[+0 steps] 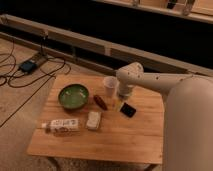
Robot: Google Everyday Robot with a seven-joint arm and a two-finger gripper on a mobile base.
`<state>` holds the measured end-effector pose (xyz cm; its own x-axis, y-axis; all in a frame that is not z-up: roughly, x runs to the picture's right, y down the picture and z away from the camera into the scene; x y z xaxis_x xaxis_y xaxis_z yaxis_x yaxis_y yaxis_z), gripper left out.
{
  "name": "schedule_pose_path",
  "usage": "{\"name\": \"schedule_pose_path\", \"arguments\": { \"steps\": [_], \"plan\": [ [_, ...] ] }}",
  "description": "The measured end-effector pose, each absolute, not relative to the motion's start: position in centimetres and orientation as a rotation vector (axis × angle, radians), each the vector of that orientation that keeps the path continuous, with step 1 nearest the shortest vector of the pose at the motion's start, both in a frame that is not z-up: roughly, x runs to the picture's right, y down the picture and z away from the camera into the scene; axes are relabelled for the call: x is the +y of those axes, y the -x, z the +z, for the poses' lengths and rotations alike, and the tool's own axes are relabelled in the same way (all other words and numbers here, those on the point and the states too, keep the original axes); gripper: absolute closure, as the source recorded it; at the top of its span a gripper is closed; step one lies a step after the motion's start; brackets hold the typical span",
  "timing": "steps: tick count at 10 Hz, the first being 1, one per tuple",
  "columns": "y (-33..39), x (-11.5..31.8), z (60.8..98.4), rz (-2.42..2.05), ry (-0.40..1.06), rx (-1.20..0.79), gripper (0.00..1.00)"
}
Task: Place the eraser in the ceramic cup
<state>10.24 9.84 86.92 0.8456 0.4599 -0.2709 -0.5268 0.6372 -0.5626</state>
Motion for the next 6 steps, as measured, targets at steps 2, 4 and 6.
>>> {"name": "schedule_pose_path", "arguments": {
  "steps": [2,4,6],
  "plan": [
    [-11.0,10.1,87.8,0.574,0.685,0.087,0.2],
    [-12.4,10.6,88.7,0.582,0.695,0.068,0.23],
    [-12.6,11.5,90.1,0.568,0.706,0.055,0.42]
  ]
}}
